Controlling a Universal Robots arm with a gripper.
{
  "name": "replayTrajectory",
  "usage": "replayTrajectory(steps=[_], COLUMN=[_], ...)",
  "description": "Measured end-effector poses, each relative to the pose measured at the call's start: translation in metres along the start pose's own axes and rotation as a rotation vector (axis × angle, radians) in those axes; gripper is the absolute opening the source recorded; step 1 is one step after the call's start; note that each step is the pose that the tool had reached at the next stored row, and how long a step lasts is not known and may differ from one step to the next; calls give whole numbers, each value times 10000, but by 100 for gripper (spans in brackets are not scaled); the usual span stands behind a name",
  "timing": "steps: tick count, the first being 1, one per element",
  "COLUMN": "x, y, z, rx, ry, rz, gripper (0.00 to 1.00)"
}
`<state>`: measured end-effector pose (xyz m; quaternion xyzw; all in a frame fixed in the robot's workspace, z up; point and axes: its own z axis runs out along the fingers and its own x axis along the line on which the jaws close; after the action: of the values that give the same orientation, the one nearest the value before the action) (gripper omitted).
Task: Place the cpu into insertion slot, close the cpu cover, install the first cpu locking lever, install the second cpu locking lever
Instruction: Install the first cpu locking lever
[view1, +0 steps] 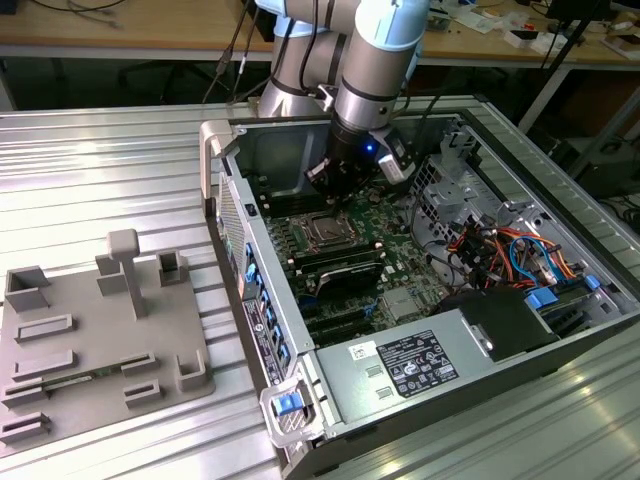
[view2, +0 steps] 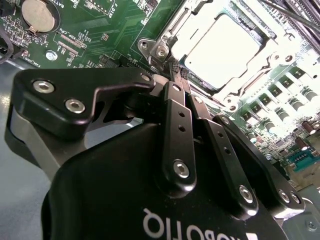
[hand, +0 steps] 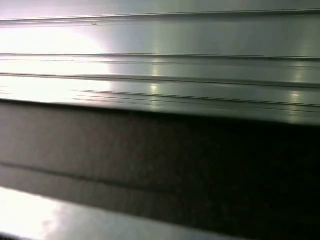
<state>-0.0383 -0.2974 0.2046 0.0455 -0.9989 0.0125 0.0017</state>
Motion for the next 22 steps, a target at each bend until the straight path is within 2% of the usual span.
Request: replayTrajectory(steps=[10,16,18,20,21,22], x=[0,1,3,-2,-2,-2], y=[7,16,14,25,25,23], z=[31,39,25,11,-2,-44], rx=[25,10,-8,-76,-86,-75], ry=[1,3,6,-13,-13,-13], rz=[0,-19,-31,-64,-68,-78], gripper=[11,11,11,11,11,11])
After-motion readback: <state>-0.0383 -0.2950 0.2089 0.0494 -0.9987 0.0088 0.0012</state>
